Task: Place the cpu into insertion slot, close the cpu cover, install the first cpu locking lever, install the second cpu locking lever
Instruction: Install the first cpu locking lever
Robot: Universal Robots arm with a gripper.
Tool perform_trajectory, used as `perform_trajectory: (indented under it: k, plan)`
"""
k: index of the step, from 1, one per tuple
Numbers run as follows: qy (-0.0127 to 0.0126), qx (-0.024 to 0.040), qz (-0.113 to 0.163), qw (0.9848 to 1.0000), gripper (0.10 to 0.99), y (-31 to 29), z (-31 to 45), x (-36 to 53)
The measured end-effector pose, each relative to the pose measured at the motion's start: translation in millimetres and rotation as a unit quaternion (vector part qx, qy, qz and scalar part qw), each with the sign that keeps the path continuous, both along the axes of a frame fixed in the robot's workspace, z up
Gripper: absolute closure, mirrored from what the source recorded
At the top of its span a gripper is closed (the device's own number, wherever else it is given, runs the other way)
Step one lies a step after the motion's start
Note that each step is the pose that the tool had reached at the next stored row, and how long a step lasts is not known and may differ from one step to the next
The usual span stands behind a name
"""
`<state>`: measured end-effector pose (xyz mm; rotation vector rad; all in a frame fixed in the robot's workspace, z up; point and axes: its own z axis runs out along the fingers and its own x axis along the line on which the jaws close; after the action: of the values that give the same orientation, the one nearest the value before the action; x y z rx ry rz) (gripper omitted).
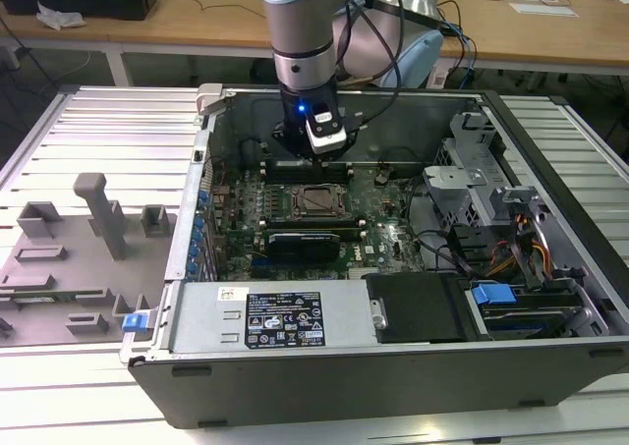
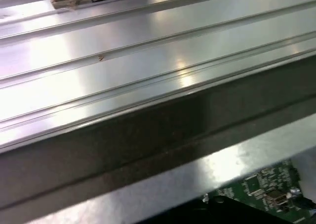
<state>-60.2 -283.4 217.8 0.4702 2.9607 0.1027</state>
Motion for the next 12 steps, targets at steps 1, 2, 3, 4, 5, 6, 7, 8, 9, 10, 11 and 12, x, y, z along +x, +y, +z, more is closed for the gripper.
perform_trajectory:
  k: [1, 2, 3, 4, 5, 6, 7, 8, 9, 10, 11, 12]
  plan:
    - [0.0014, -0.0001, 0.000, 1.0000, 0.980, 0.0, 0.0, 0.1]
    - [0.0016, -0.0006, 0.000, 1.0000, 0.980, 0.0, 0.0, 0.1]
    - [0.0017, -0.0124, 0.000, 0.9999, 0.980, 0.0, 0.0, 0.2]
    - [0.0019, -0.0197, 0.001, 0.9998, 0.980, 0.0, 0.0, 0.1]
    - [0.0023, -0.0272, 0.001, 0.9996, 0.980, -0.1, 0.0, 0.1]
    - [0.0026, -0.0358, 0.002, 0.9994, 0.980, -0.5, 0.0, 0.1]
    - [0.0028, -0.0395, 0.004, 0.9992, 0.980, -1.1, 0.0, 0.1]
    - [0.0031, -0.0418, 0.005, 0.9991, 0.980, -1.9, 0.0, 0.1]
    - [0.0033, -0.0435, 0.006, 0.9990, 0.980, -2.7, 0.0, 0.1]
    - [0.0040, -0.0471, 0.010, 0.9988, 0.980, -4.2, -0.2, 0.1]
    - [0.0046, -0.0496, 0.013, 0.9987, 0.980, -5.9, -0.2, 0.0]
    - [0.0049, -0.0508, 0.014, 0.9986, 0.980, -8.0, -0.5, 0.1]
